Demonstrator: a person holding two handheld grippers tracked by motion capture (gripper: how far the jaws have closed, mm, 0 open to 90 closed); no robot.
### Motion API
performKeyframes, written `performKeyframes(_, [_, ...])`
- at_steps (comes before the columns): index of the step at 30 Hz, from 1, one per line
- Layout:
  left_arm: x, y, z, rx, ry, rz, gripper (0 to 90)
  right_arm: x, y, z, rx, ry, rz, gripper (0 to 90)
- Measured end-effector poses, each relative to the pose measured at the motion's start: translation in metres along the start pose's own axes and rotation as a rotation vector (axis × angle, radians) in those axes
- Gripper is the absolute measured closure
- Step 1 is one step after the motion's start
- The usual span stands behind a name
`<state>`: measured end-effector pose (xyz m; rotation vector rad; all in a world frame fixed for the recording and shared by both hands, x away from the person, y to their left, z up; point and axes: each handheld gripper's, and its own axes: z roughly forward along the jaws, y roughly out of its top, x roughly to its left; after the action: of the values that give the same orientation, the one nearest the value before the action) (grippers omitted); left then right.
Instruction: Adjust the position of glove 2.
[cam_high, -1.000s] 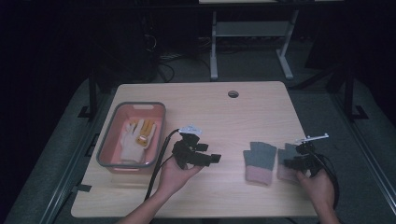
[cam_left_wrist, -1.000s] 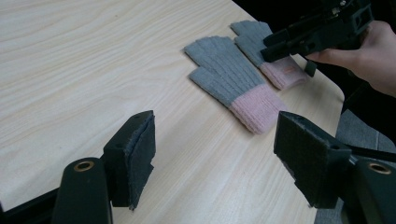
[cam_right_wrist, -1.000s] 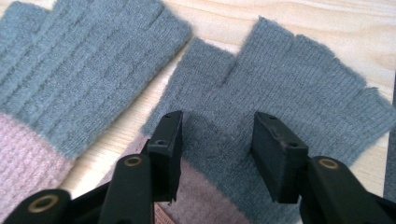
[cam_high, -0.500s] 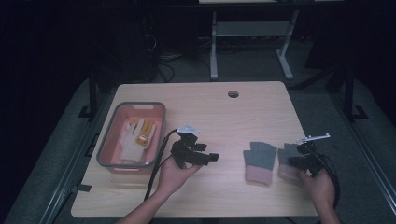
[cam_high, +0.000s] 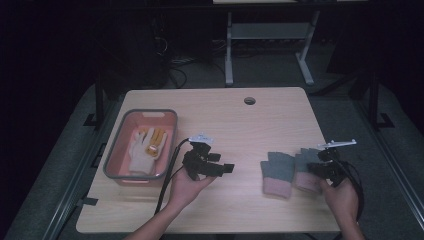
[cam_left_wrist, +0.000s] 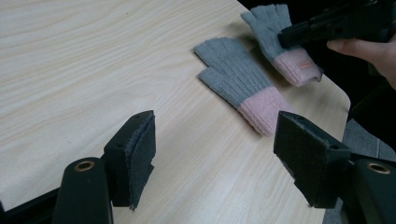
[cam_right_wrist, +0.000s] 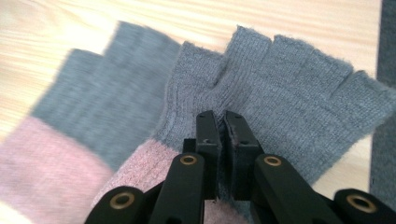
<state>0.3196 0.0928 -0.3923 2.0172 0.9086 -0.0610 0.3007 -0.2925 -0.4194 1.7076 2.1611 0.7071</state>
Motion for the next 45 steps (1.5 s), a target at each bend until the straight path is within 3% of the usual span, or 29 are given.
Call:
performKeyframes(10, [-0.001, -0.001, 0.000, 0.001, 0.002, 0.008, 29.1, 0.036, 0.017, 0.000, -0.027, 0.054, -0.035, 85.2])
performKeyframes(24, [0.001, -0.004, 0.004, 0.021, 0.010, 0.009, 29.1, 0.066, 0.022, 0.016, -0.003, 0.097, -0.025, 84.7])
performKeyframes(32, [0.002, -0.005, 0.007, 0.034, 0.018, 0.007, 29.1, 0.075, 0.023, 0.025, 0.019, 0.102, -0.025, 83.6])
performKeyframes(39, [0.002, -0.005, 0.013, 0.046, 0.018, 0.001, 29.3, 0.073, 0.018, 0.033, 0.041, 0.113, -0.002, 81.7])
performKeyframes(45, [-0.003, -0.003, 0.022, 0.059, 0.004, 0.000, 29.5, 0.071, 0.019, 0.028, 0.038, 0.120, 0.012, 82.8])
